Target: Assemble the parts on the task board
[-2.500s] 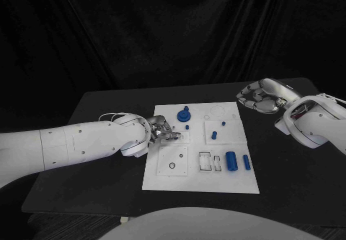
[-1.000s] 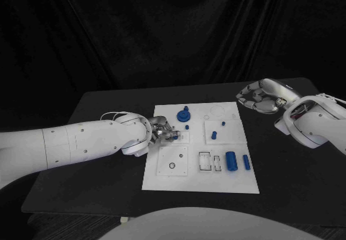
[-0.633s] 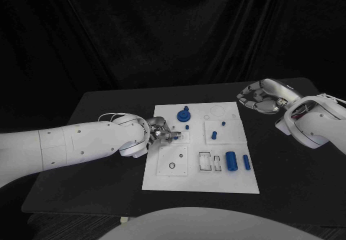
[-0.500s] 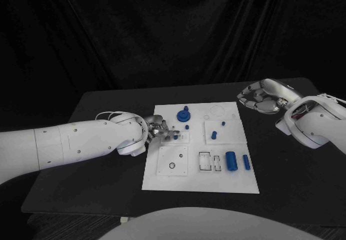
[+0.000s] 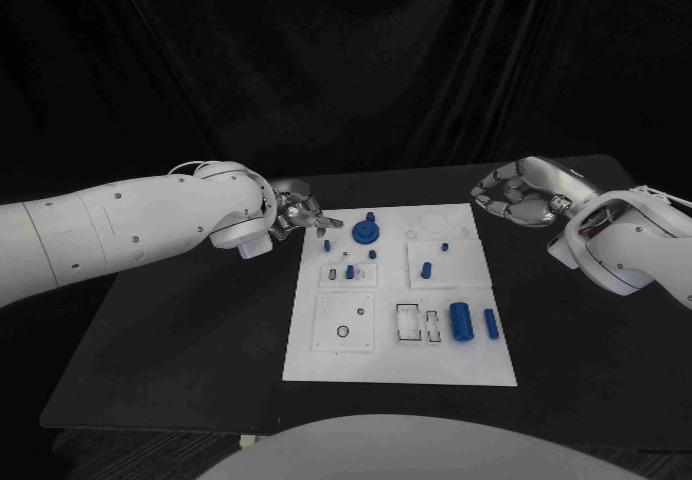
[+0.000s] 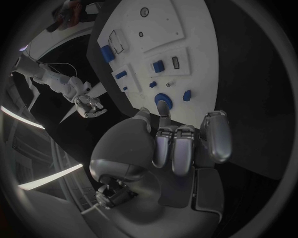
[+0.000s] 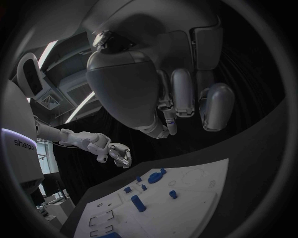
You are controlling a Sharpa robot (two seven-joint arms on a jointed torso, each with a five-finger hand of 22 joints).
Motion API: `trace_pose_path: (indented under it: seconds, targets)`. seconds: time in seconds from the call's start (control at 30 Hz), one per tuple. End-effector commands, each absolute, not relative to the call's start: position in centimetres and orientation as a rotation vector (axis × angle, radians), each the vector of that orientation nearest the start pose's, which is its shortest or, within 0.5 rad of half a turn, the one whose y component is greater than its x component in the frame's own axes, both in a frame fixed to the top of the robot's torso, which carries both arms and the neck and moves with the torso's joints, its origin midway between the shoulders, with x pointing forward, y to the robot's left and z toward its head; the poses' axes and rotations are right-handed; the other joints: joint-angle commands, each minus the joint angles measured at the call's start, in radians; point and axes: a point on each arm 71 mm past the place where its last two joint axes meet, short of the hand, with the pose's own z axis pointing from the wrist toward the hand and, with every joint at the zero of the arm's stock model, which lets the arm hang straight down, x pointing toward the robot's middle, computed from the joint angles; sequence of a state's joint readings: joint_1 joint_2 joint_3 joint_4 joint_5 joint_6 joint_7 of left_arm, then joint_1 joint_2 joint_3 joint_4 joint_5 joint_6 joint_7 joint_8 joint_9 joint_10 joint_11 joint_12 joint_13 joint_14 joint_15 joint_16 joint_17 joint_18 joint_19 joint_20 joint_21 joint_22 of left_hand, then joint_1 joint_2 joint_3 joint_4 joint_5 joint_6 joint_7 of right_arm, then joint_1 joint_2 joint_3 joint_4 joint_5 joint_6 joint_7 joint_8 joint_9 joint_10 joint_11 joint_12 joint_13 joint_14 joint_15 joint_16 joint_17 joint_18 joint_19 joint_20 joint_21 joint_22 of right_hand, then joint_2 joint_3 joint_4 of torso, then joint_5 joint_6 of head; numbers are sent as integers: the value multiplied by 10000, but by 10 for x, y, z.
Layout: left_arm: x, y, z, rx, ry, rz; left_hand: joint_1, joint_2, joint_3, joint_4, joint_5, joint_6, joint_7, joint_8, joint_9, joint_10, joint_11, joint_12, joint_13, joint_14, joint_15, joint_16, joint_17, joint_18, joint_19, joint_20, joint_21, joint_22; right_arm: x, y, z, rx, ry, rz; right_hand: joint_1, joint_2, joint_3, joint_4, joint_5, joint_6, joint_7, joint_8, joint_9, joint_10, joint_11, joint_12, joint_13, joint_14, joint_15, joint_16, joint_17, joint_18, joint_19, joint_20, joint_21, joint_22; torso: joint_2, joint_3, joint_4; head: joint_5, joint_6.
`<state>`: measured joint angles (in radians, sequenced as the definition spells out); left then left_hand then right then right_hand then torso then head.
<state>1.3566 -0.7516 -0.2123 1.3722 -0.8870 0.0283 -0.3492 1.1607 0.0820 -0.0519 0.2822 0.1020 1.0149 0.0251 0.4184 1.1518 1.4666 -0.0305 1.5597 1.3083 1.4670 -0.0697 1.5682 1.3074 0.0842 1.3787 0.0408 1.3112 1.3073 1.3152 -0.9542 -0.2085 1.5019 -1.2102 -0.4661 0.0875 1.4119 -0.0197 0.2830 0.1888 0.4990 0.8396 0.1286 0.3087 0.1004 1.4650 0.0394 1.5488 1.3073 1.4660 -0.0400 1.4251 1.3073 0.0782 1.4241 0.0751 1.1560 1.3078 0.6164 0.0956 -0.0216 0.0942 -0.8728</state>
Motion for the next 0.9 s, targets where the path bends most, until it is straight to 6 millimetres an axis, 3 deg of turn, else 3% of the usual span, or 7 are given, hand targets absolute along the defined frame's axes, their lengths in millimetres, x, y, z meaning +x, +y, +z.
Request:
trace_pose_path:
  seconds: [0.03,0.13,0.3,0.37,0.53,0.7,0.9]
  targets:
    - [512,212,-213,-2704,23472,-6336,149,-10,-14,-82,117,-115,2,15,14,951,-22,2,2537,1038,-4,26,2634,-201,3,30,-18,1784,485,-266,-179,42,15878,6911,23,2,32,-24,39,5,8,-2,3,623,40,-63,1916,519,88,-41,163,96,-64,-5,-27,1401,8,14,-1,-31,2]
    - [520,216,-214,-2703,23492,-6004,377,-4,19,-143,273,-146,-4,-10,20,977,-23,34,2562,1038,-2,26,2634,-207,19,32,14,1794,485,-267,-179,36,15893,6909,23,2,32,-24,39,5,8,-2,3,623,40,-63,1916,519,88,-41,163,96,-64,-5,-27,1401,-3,28,20,-53,2]
    - [531,221,-217,-2383,23309,-5221,435,-24,16,-160,329,-163,0,-24,19,1008,-24,71,2593,1038,-4,26,2634,-216,47,33,54,1806,485,-266,-180,8,15931,6925,21,5,34,-26,40,16,6,4,5,625,39,-62,1918,522,88,-34,175,98,-66,-5,-37,1399,-5,39,2,-15,2]
    - [534,224,-219,-2328,23268,-4930,433,-33,8,-155,330,-164,4,-26,19,1013,-23,76,2597,1038,-4,26,2634,-218,53,33,62,1809,485,-265,-180,-20,15927,6959,21,5,34,-26,40,16,6,4,5,625,39,-62,1918,522,88,-34,175,98,-66,-5,-37,1399,12,4,8,-15,2]
    - [537,228,-228,-2372,23370,-4340,299,-81,-122,-19,245,-167,38,-52,16,1020,-2,84,2604,1038,5,26,2634,-230,95,38,121,1825,484,-264,-180,-84,15921,7056,25,26,50,-36,46,57,-4,27,15,627,32,-62,1920,521,86,-38,167,96,-59,-6,-30,1402,23,-23,18,-117,2]
    - [538,229,-234,-2440,23498,-4039,118,-80,-254,65,115,-187,63,-91,11,1008,17,70,2592,1038,20,26,2634,-230,96,49,124,1823,484,-264,-181,-86,15937,7061,28,28,54,-41,47,64,-7,31,17,629,30,-60,1924,523,84,-36,171,95,-57,-6,-27,1403,34,-7,20,-251,2]
    - [538,229,-239,-2510,23574,-3860,-111,-39,-400,78,-70,-205,81,-119,24,997,36,58,2583,1038,36,26,2634,-227,88,64,118,1819,483,-265,-181,-77,15948,7052,28,28,54,-41,47,64,-7,31,17,629,30,-60,1924,523,84,-36,171,95,-57,-6,-27,1403,38,-14,8,-200,2]
